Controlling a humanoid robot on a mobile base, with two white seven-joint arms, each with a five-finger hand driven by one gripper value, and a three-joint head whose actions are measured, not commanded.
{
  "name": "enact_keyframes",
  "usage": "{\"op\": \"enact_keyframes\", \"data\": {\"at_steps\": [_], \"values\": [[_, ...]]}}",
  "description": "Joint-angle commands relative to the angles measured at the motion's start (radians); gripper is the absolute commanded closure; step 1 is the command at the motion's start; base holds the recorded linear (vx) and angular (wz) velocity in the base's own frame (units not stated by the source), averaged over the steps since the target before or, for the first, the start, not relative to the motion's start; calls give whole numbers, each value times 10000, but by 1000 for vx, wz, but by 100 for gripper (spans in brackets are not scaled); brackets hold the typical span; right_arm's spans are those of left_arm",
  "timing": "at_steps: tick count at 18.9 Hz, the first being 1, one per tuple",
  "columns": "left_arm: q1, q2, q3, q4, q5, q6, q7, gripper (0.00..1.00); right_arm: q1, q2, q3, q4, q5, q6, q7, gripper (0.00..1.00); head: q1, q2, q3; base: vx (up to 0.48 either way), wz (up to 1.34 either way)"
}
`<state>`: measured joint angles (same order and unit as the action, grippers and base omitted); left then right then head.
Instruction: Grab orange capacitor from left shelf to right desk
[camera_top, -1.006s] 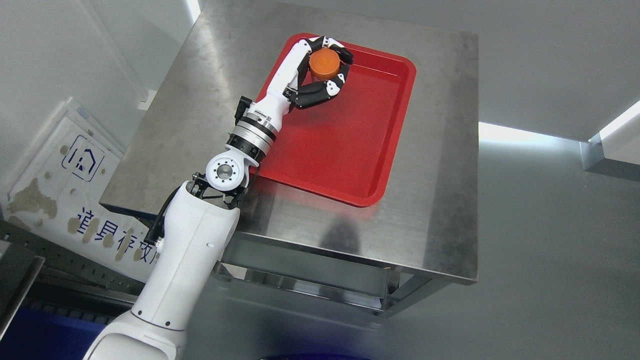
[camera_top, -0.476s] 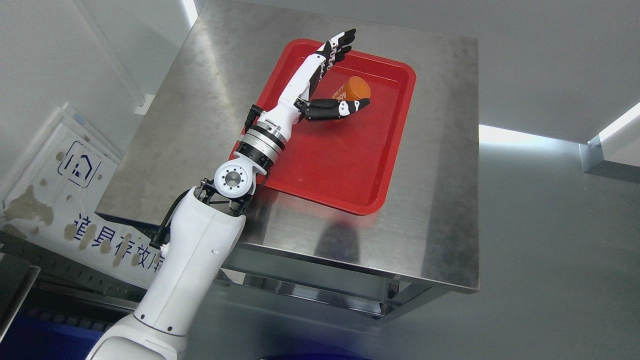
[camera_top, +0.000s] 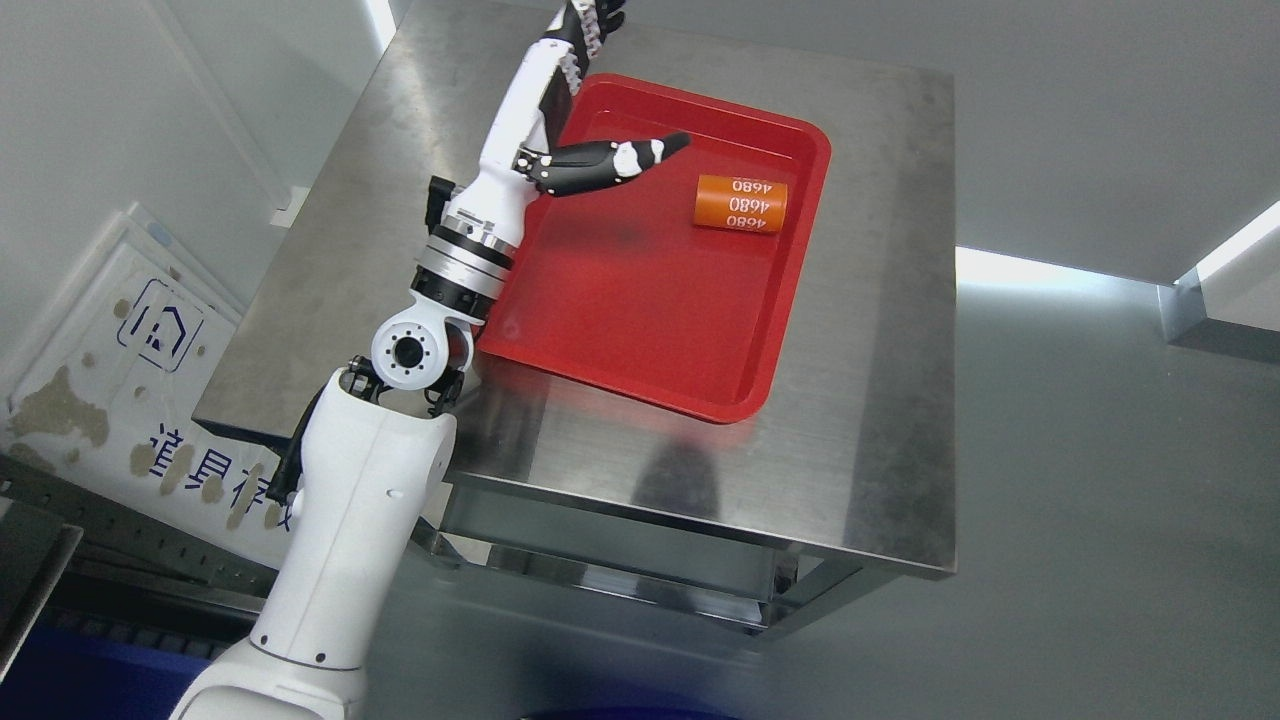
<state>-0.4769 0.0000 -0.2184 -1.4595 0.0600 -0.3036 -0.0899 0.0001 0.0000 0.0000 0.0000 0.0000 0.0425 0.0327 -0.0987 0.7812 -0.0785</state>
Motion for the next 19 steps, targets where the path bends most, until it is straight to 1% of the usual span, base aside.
{"op": "enact_keyframes", "data": {"at_steps": [1, 2, 3, 7, 9, 12, 19], "values": [[1116, 175, 2505, -1157, 351, 1054, 1921, 0, -16, -174, -107, -338, 31, 4, -5, 0, 0, 0, 0, 0, 0], [1407, 175, 2506, -1357, 351, 1255, 2307, 0, -16, -174, -107, -338, 31, 4, -5, 0, 0, 0, 0, 0, 0], [1744, 175, 2491, -1465, 351, 1318, 2356, 0, -16, -174, -107, -338, 31, 4, -5, 0, 0, 0, 0, 0, 0], [3049, 175, 2475, -1604, 351, 1242, 2326, 0, -16, -174, -107, -338, 31, 4, -5, 0, 0, 0, 0, 0, 0], [3403, 175, 2475, -1619, 351, 1257, 2311, 0, -16, -174, -107, -338, 31, 4, -5, 0, 0, 0, 0, 0, 0], [3450, 175, 2353, -1604, 351, 1379, 1989, 0, -16, -174, -107, -338, 31, 4, -5, 0, 0, 0, 0, 0, 0], [3389, 175, 2230, -1635, 351, 1487, 1988, 0, -16, -174, -107, -338, 31, 4, -5, 0, 0, 0, 0, 15, -60]]}}
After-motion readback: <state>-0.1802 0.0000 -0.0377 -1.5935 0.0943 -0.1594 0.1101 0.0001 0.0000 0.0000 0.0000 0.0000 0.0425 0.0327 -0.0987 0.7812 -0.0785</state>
